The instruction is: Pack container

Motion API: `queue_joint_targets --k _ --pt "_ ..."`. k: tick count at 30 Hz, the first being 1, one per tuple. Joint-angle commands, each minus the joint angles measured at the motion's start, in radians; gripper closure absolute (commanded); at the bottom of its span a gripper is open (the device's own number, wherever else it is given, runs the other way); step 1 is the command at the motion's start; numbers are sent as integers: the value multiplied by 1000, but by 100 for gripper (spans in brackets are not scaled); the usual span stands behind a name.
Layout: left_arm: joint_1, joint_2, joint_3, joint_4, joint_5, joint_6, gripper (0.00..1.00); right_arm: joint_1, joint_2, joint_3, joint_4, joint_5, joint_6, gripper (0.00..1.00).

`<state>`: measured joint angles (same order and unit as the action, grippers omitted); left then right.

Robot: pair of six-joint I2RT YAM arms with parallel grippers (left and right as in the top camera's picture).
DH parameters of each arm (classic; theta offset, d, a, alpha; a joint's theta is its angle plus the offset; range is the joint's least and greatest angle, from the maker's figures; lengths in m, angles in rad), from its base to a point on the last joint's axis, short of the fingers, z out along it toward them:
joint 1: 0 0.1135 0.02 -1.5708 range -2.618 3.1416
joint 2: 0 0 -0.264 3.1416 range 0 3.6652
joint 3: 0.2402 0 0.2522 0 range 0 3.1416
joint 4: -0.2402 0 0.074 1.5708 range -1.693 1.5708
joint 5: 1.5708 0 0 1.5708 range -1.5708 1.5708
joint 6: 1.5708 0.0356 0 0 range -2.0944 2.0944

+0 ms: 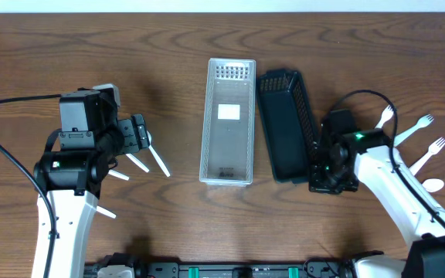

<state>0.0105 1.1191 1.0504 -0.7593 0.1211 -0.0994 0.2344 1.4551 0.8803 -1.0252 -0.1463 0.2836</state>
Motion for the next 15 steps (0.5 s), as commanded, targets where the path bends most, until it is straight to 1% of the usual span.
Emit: queue_joint_targets --k 1,4,9,13,15 --pt "-1 -2 25 -3 3 13 16 41 5 -4 26 -69 -11 99" --pt "-1 -2 25 -3 3 13 16 68 2 -2 43 -68 -4 99" --pt "-1 -2 25 -2 2 13 16 65 -42 24 34 -66 -2 99" --pt "-1 -2 25 0 2 13 16 65 -116 89 18 -67 -57 99" --pt "-1 -2 25 3 2 13 16 65 -154 132 15 -47 -61 99"
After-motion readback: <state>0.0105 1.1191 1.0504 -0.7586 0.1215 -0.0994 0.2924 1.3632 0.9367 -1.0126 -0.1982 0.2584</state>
